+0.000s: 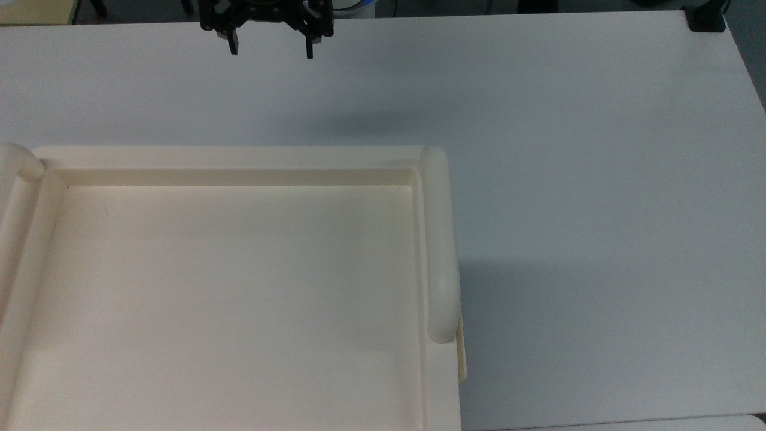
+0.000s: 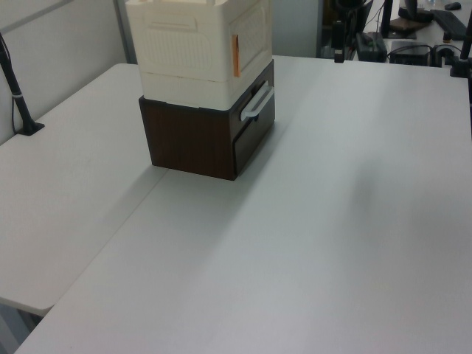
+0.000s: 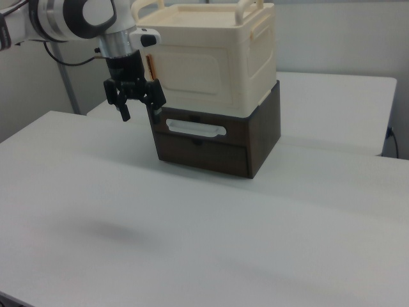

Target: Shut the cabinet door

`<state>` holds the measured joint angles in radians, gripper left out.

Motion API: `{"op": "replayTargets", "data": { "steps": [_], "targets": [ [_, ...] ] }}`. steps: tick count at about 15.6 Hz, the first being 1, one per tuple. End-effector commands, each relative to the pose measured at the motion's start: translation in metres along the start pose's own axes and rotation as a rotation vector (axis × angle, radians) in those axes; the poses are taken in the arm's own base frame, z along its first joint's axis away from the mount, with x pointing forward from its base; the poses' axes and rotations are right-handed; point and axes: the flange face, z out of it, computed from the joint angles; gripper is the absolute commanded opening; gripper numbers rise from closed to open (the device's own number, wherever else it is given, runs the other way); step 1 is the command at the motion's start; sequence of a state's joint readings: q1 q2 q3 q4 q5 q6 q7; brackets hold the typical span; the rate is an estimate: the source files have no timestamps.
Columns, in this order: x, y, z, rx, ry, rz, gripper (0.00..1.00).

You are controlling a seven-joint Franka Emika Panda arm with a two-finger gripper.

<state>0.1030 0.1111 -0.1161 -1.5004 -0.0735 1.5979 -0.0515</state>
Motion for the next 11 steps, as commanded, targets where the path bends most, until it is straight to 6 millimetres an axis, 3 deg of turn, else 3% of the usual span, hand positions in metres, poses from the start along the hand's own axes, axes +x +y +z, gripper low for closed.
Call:
{"op": "replayTargets", "data": {
  "steps": [1, 5, 11],
  "targets": [
    [-0.004, 0.005, -0.004, -0.014, 0.046, 0.025, 1.0],
    [-0.008, 0.022, -0.008, -0.007, 0.05, 0.058, 1.0],
    [-0.008, 0.016, -0.008, -0.004, 0.046, 0.048, 1.0]
  ]
}}
